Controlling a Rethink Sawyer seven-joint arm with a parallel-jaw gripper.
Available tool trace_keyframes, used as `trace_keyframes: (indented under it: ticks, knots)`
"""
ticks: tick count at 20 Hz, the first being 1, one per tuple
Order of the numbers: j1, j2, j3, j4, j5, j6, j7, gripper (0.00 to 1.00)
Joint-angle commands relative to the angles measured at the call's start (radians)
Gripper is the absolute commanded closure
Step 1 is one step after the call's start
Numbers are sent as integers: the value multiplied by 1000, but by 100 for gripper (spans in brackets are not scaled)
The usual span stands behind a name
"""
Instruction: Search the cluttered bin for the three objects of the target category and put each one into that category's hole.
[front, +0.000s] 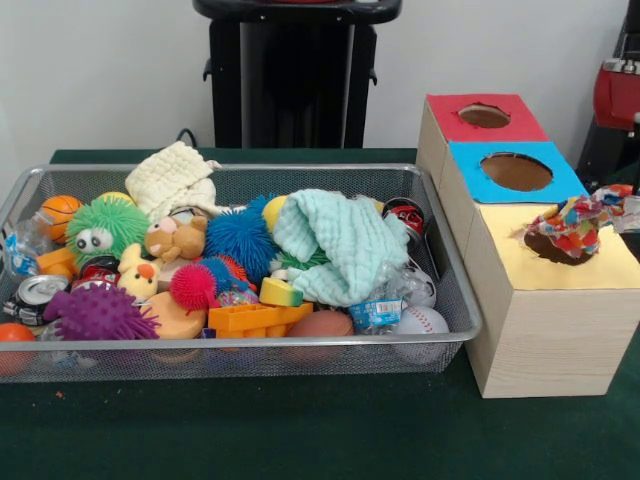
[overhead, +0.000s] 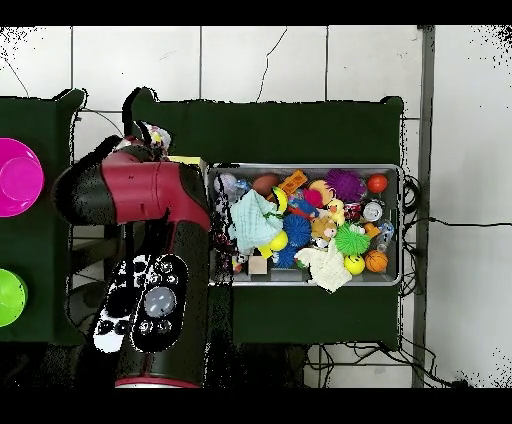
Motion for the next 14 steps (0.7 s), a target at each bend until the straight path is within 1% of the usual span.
trace_keyframes:
  ticks: [1, 2, 5, 8, 11, 13, 14]
  knots:
    - [-1, 37, -43, 66, -47, -19, 119, 100]
    - [5, 40, -57, 60, -47, -23, 123, 100]
    - [4, 33, -56, 80, -37, -19, 121, 100]
    - [-3, 27, -58, 108, -52, -63, 102, 100]
    - [-7, 4, -47, 145, -48, -57, 95, 100]
    - [-16, -10, -34, 184, -23, -44, 114, 100]
    - [-27, -17, -18, 202, -15, -35, 108, 100]
